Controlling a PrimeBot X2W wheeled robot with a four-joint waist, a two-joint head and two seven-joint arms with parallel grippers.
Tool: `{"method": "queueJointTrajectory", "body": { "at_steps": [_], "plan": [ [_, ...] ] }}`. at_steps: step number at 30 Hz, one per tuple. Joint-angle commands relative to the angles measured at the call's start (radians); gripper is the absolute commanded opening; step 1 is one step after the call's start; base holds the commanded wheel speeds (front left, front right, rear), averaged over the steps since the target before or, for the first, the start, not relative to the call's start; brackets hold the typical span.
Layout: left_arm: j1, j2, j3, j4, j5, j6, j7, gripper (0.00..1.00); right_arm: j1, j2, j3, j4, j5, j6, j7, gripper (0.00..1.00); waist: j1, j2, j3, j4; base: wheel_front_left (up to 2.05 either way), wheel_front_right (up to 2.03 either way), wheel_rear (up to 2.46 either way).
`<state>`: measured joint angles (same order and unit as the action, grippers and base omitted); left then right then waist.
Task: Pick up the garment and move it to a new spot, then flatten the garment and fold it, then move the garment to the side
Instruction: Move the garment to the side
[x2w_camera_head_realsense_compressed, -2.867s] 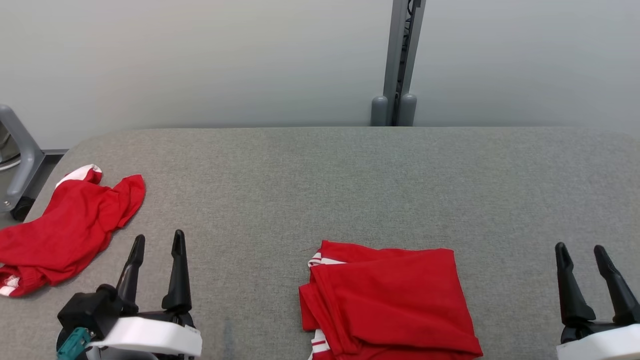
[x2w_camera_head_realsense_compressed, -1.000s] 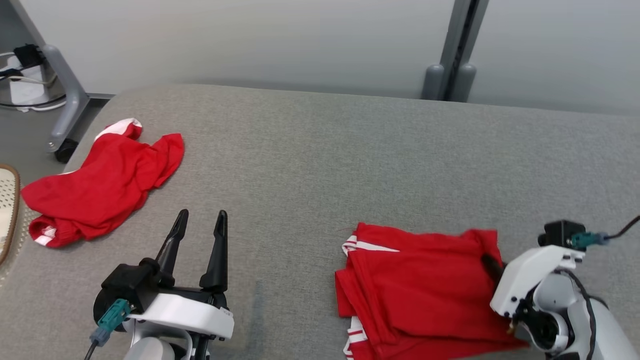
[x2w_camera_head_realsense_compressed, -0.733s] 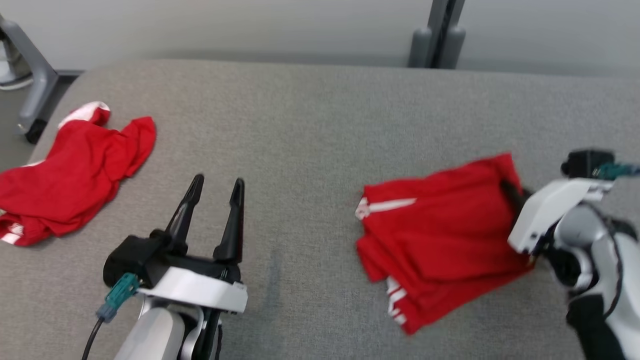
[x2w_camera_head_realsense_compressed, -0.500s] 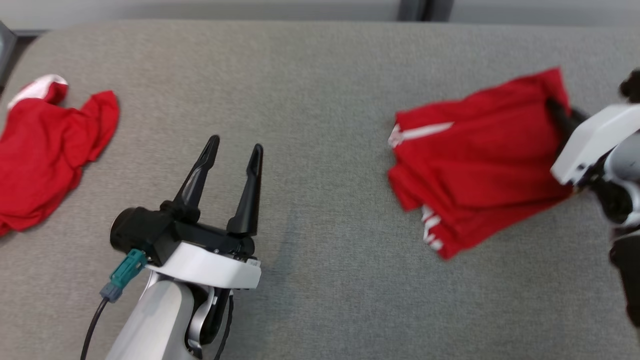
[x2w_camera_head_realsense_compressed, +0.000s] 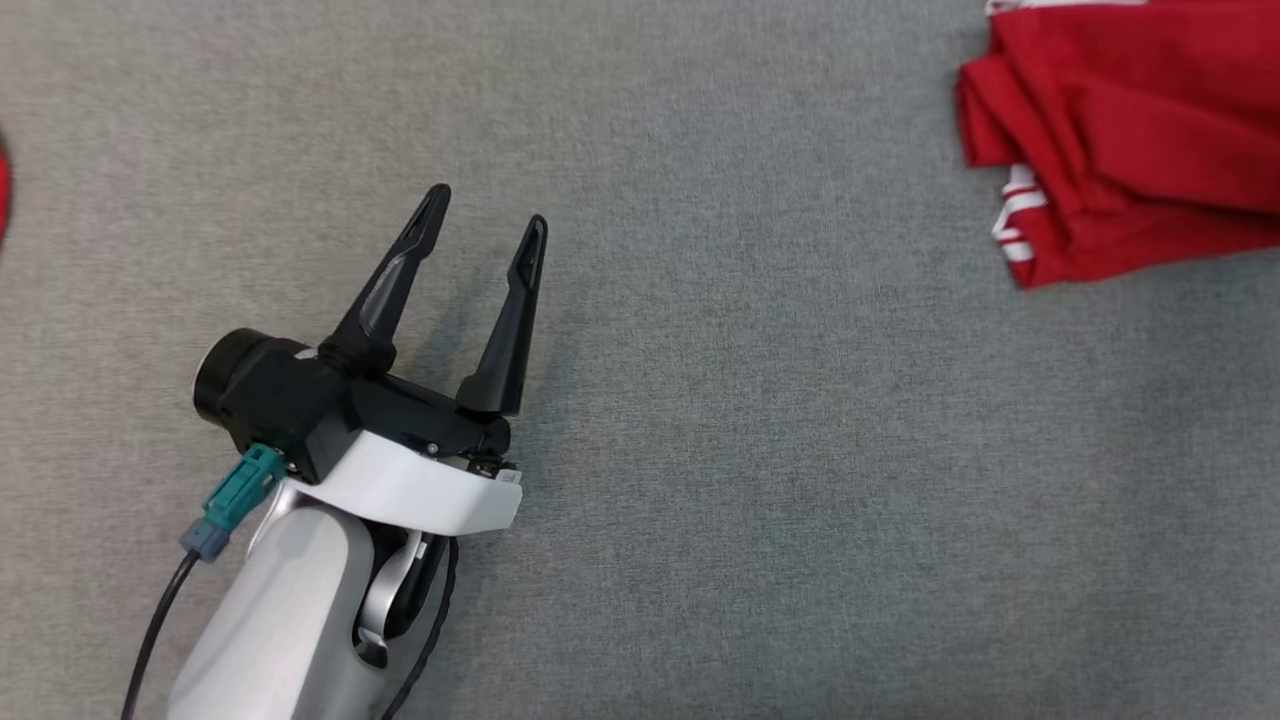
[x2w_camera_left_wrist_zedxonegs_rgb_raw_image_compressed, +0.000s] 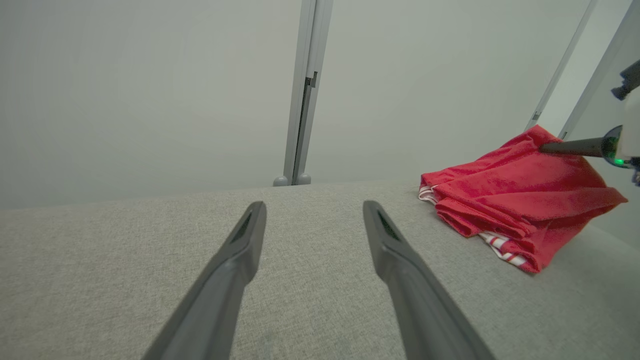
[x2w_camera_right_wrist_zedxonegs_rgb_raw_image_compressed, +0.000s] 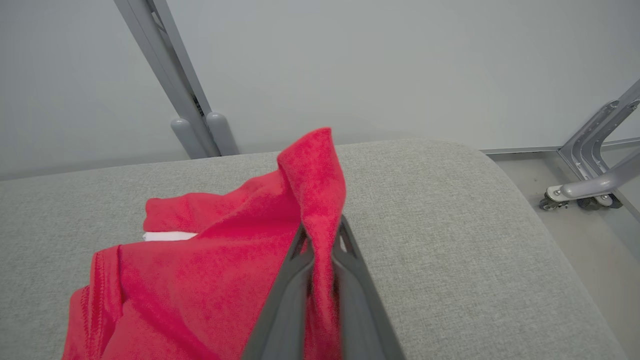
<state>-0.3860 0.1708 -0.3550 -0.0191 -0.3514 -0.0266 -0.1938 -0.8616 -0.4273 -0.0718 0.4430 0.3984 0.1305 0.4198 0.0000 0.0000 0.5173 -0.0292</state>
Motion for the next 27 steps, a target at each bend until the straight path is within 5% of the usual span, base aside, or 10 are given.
{"method": "queueJointTrajectory", "body": {
  "at_steps": [1, 10, 11, 12, 20, 27],
  "plan": [
    [-0.023, 0.006, 0.003, -0.008, 0.006, 0.001, 0.004, 1.00, -0.020, -0.016, -0.010, 0.010, -0.011, 0.001, -0.010, 0.00, 0.0000, 0.0000, 0.035, -0.019, 0.00, 0.00, 0.00],
    [-0.039, 0.023, -0.005, -0.041, 0.012, 0.004, 0.020, 1.00, -0.128, -0.070, -0.075, 0.154, -0.135, 0.000, -0.082, 0.02, 0.0000, 0.0000, 0.080, -0.014, 0.00, 0.00, 0.00],
    [-0.041, 0.023, -0.006, -0.040, 0.012, 0.004, 0.020, 1.00, -0.141, -0.064, -0.082, 0.173, -0.151, 0.000, -0.096, 0.44, 0.0000, 0.0000, 0.080, -0.011, 0.00, 0.00, 0.00],
    [-0.042, 0.022, -0.008, -0.038, 0.011, 0.004, 0.020, 1.00, -0.150, -0.057, -0.086, 0.186, -0.166, 0.000, -0.113, 1.00, 0.0000, 0.0000, 0.079, -0.008, 0.00, 0.00, 0.00],
    [-0.011, 0.008, 0.000, 0.005, -0.011, 0.011, -0.012, 1.00, -0.143, 0.003, -0.119, 0.272, -0.301, 0.000, -0.281, 1.00, 0.0000, 0.0000, -0.011, 0.012, 0.00, 0.00, 0.00],
    [0.044, 0.005, 0.030, 0.051, -0.042, 0.022, -0.042, 1.00, -0.041, 0.057, -0.040, 0.213, -0.242, 0.000, -0.393, 1.00, 0.0000, 0.0000, -0.177, 0.013, 0.00, 0.00, 0.00]
  ]
}}
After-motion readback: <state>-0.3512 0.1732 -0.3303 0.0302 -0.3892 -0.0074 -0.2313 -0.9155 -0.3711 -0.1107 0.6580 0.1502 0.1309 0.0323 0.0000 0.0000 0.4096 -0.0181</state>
